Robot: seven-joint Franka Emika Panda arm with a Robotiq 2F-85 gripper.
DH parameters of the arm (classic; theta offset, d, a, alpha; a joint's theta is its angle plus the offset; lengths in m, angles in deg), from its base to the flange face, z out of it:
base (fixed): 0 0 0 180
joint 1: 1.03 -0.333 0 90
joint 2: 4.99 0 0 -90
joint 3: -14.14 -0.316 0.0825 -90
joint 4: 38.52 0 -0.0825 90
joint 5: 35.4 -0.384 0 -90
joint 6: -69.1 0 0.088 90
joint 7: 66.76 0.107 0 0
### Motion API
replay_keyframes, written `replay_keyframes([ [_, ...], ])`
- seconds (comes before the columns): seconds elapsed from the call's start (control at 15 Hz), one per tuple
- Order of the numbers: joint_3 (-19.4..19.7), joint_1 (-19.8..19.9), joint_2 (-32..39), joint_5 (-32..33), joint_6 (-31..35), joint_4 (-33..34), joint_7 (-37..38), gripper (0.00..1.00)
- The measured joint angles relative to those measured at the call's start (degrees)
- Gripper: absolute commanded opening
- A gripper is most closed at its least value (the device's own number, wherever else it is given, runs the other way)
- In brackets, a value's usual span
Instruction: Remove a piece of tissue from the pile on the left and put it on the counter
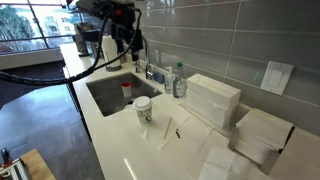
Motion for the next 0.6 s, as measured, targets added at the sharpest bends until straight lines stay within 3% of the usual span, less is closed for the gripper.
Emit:
replay_keyframes([
  [0.6,-0.6,-0.9,-0.2,0.1,-0.8,-0.1,-1.6,1.0],
])
